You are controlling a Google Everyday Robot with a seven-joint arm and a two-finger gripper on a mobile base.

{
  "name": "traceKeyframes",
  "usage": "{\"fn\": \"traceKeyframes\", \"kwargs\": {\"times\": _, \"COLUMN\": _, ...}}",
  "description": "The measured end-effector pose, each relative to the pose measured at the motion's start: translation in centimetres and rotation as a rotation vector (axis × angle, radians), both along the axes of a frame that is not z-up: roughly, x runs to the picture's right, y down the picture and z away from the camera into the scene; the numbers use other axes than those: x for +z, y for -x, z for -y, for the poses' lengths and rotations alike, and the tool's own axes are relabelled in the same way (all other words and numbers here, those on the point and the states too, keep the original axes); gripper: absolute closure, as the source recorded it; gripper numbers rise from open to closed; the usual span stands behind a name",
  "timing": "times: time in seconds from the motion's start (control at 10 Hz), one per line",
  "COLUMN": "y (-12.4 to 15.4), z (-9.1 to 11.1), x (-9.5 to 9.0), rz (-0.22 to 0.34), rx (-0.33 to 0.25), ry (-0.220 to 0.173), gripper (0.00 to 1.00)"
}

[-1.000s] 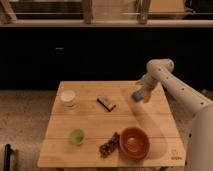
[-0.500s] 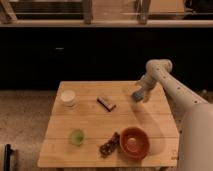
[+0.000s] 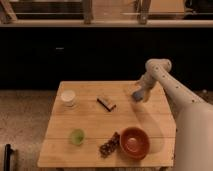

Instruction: Place sponge in red bowl

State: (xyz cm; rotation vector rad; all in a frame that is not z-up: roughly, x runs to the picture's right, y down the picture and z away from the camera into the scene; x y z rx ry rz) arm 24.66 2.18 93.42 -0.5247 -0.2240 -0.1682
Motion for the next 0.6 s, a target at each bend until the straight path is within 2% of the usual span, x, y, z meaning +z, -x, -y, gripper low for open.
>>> {"fn": "traceKeyframes", "kwargs": {"times": 0.6, "y": -0.15, "z": 0.17, "x": 1.06, "rz": 0.007, "rx": 0.006, "ry": 0.021, "gripper": 0.21}}
